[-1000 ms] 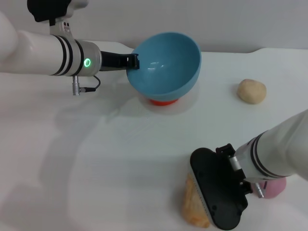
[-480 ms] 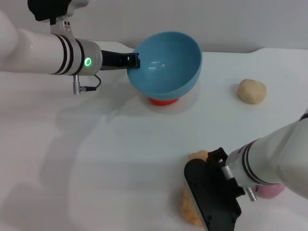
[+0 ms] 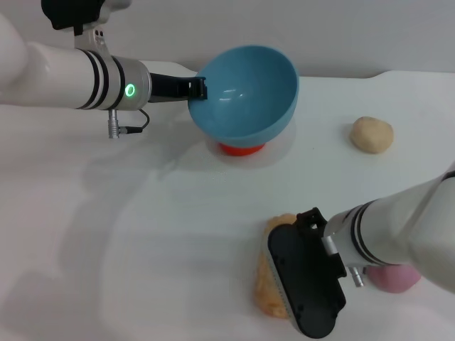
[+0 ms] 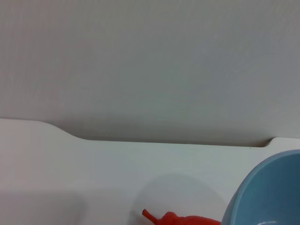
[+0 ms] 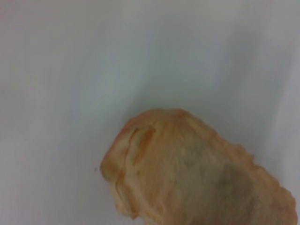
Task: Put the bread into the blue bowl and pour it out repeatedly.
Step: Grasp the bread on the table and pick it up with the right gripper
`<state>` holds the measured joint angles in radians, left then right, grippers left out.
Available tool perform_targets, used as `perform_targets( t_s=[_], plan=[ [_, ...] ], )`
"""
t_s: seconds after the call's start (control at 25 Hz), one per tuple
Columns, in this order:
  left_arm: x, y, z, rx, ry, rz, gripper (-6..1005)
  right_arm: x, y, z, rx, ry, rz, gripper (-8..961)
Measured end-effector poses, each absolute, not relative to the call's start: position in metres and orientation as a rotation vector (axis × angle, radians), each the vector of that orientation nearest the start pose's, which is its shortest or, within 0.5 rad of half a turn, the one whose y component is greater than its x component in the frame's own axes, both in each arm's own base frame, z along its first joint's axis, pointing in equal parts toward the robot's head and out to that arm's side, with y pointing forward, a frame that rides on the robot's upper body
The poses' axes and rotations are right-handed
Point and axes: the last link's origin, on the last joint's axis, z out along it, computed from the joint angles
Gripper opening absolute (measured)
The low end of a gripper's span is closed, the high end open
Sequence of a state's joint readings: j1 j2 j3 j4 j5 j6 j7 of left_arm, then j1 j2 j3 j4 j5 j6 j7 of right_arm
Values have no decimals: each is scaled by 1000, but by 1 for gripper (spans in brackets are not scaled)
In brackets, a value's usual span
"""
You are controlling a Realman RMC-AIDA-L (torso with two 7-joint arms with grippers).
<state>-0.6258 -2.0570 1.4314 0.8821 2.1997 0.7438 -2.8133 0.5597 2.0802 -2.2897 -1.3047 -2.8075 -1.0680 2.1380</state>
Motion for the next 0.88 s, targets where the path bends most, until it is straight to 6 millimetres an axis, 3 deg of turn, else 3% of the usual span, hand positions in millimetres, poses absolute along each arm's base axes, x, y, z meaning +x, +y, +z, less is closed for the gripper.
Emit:
perform_targets(
  t_s=[0.16, 0.36, 0.48, 0.68, 0.88],
  plan=[
    [-213, 422, -37, -2082, -1433, -302, -1, 171, 288, -140, -2694, -799, -945, 428],
    [-214, 423, -34, -2075, -1432, -311, 0, 173, 289, -140, -2693, -788, -950, 278],
    [-214, 423, -34, -2075, -1432, -311, 0, 174, 290, -140, -2694, -770, -949, 251],
    [-215, 423, -35, -2074, -1436, -308, 0, 166, 300, -133, -2691, -603, -860, 216],
    [-215, 423, -35, -2074, -1436, -308, 0, 156, 313, -113, -2736, -344, -704, 195]
  ],
)
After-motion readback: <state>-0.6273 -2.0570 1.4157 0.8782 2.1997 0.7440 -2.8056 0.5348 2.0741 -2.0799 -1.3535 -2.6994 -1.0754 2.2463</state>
